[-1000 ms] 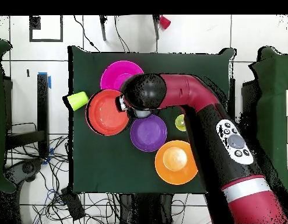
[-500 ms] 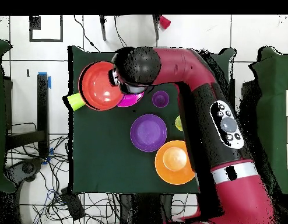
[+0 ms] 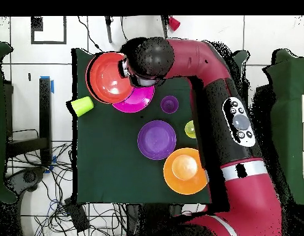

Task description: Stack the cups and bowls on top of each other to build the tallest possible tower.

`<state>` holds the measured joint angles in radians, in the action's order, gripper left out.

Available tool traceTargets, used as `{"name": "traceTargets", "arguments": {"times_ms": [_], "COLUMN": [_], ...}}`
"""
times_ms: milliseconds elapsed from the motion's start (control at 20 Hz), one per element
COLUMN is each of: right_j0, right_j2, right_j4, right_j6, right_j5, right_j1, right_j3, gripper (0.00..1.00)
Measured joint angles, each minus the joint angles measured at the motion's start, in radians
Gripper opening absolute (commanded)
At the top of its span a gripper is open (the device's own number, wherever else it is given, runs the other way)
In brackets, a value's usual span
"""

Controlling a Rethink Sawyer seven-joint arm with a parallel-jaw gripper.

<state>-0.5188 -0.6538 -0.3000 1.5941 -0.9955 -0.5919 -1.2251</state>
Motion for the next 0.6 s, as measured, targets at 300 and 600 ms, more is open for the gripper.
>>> {"name": "traceTargets", "arguments": {"times_ms": [300, 600], "right_j0": [0.0, 0.0], "right_j2": [-0.001, -0.007], "right_j4": [-0.007, -0.036], "right_j6": [0.0, -0.017], "right_j5": [-0.017, -0.083], "right_j1": [0.084, 0.18], "right_j3": [0.093, 0.203], "gripper": [0.0, 0.0]}}
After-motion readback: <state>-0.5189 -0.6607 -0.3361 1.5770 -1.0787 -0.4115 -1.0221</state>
